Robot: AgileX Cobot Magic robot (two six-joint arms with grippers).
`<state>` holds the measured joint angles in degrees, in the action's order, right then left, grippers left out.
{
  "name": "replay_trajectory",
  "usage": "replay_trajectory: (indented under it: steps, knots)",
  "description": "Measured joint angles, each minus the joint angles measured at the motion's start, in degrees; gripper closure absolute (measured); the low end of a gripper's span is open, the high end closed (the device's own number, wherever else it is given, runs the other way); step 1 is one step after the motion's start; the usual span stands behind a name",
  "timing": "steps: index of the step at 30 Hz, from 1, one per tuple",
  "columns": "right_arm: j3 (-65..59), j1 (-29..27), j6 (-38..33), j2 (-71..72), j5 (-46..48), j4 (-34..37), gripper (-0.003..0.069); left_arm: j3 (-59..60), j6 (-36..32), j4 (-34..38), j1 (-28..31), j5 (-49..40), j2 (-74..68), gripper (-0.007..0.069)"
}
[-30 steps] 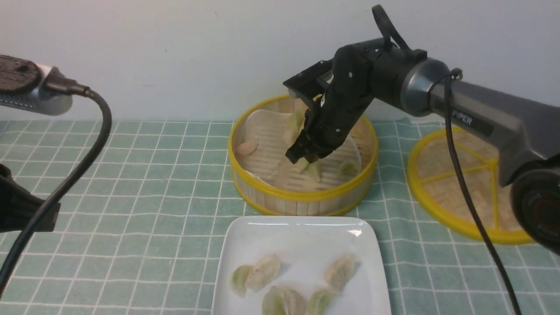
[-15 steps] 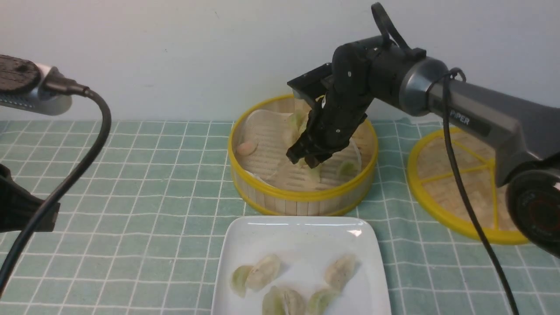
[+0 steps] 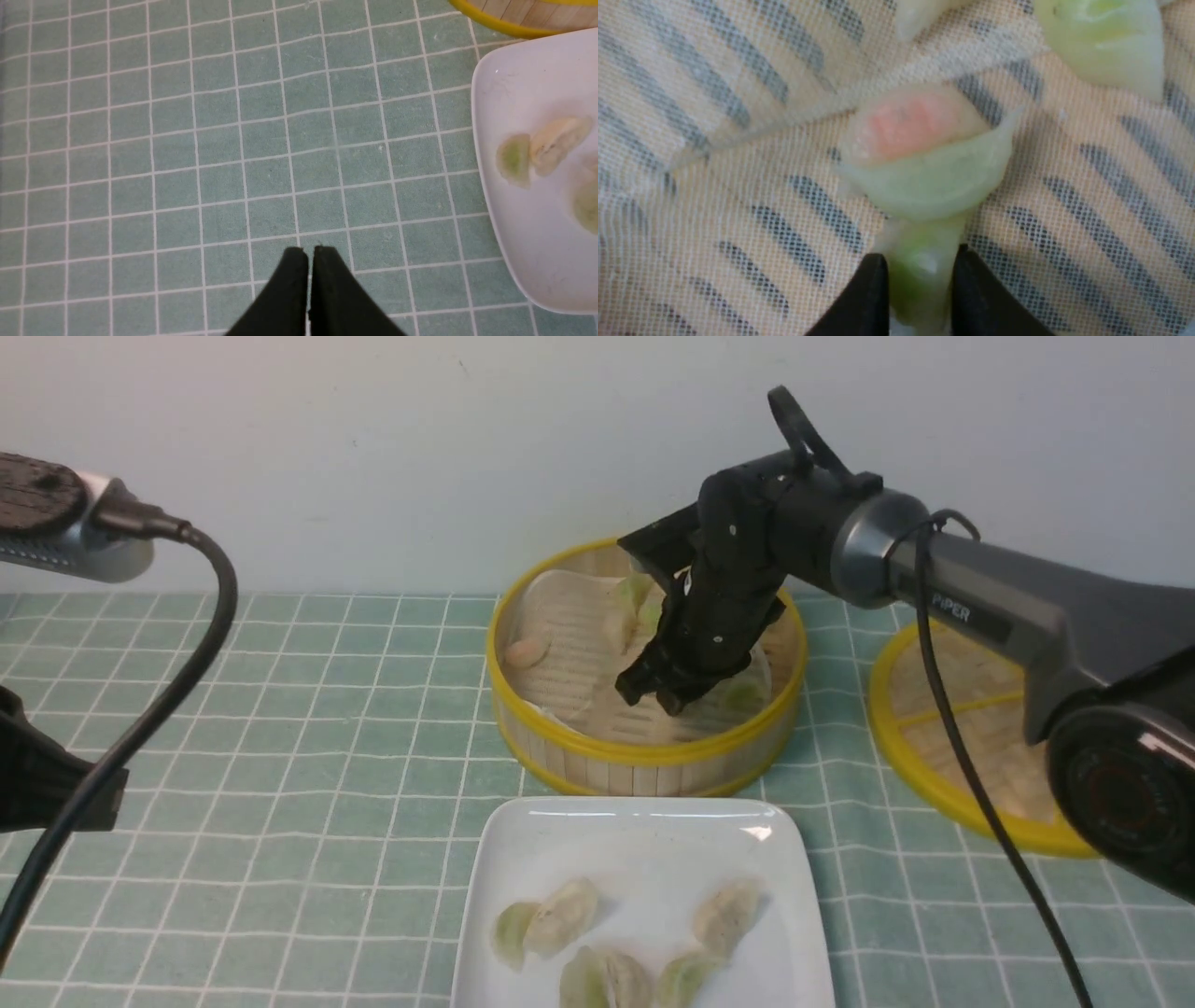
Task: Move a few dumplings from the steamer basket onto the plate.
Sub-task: Use the right arm to grab a dumpling from inside the steamer
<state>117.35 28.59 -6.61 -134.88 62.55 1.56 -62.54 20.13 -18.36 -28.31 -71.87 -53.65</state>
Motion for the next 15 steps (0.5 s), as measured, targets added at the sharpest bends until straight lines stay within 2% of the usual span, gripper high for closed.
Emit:
replay_trajectory:
  steps: [3,10,12,15]
  knots:
    - [-0.05,0.00,0.11,2.59,3.38,-1.57,0.0512,0.00,0.00,0.00,0.00,0.00,0.00,0.0631]
    - [-0.05,0.00,0.02,14.21,8.20,-0.43,0.0512,0.00,0.00,0.00,0.00,0.00,0.00,0.0631]
    - [-0.45,0.00,0.02,17.04,8.36,0.95,0.0512,0.00,0.00,0.00,0.00,0.00,0.00,0.0631]
    - [-4.95,0.00,-0.70,23.44,8.45,7.21,0.0512,0.00,0.00,-0.04,0.00,0.00,0.00,0.0631]
